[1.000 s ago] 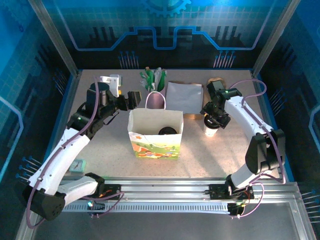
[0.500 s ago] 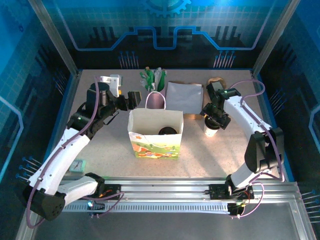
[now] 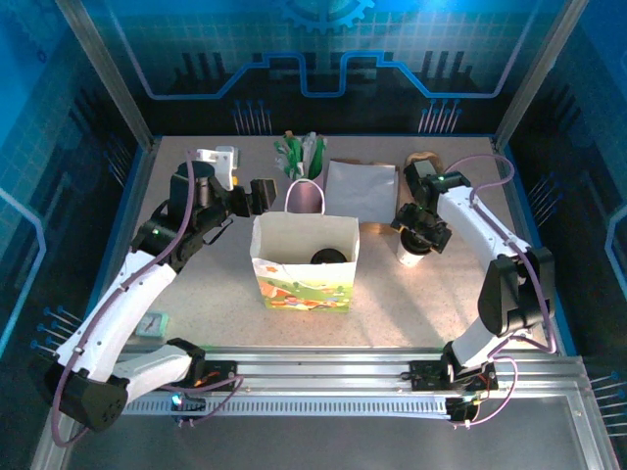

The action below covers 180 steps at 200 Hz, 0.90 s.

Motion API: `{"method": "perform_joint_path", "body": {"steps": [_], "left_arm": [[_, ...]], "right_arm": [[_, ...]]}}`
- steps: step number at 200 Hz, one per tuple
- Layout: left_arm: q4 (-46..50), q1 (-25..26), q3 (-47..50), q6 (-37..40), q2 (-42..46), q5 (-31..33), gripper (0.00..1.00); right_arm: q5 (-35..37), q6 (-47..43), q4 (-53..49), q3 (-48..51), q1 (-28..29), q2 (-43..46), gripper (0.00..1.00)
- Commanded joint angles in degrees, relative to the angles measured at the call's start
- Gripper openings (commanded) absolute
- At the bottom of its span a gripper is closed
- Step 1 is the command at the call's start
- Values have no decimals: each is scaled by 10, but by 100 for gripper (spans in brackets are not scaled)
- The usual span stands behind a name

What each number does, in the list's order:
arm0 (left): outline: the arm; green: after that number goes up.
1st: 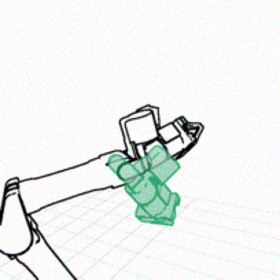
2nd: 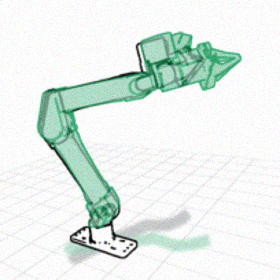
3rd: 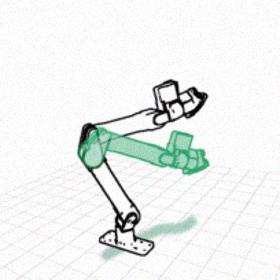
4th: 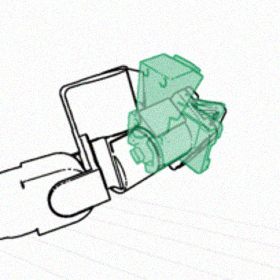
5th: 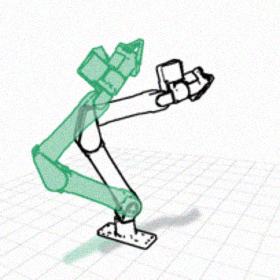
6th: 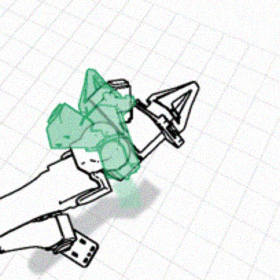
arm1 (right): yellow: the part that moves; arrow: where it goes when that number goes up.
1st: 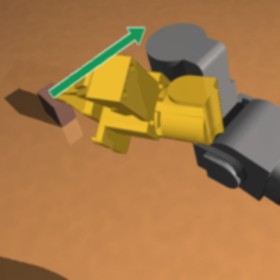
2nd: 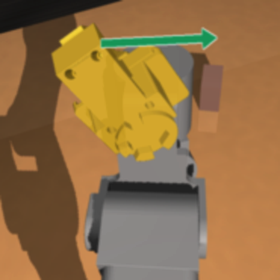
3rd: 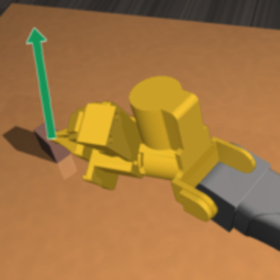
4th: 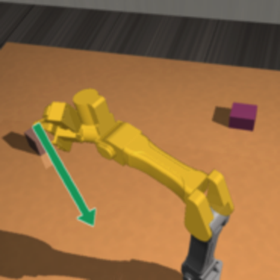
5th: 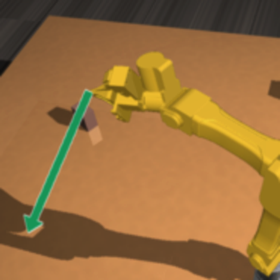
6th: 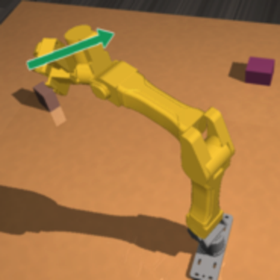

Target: Pack the takeout coffee

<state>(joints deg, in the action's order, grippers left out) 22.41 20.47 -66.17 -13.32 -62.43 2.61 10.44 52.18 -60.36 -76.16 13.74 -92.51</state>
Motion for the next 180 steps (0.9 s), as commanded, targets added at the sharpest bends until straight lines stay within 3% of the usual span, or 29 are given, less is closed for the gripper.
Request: {"method": "perform_joint_path", "body": {"steps": [1, 46, 67, 180], "left_arm": [[5, -3, -19, 12, -7, 5, 91], [6, -2, -20, 13, -9, 6, 91], [8, -3, -21, 13, -10, 6, 91], [10, -3, -23, 14, -13, 7, 92]], "right_arm": [[-37, -27, 15, -17, -8, -16, 86], [-44, -54, 7, -33, -6, -33, 87], [-53, -71, 3, -43, -5, -45, 82], [-18, -175, -3, -60, 9, -76, 78]]}}
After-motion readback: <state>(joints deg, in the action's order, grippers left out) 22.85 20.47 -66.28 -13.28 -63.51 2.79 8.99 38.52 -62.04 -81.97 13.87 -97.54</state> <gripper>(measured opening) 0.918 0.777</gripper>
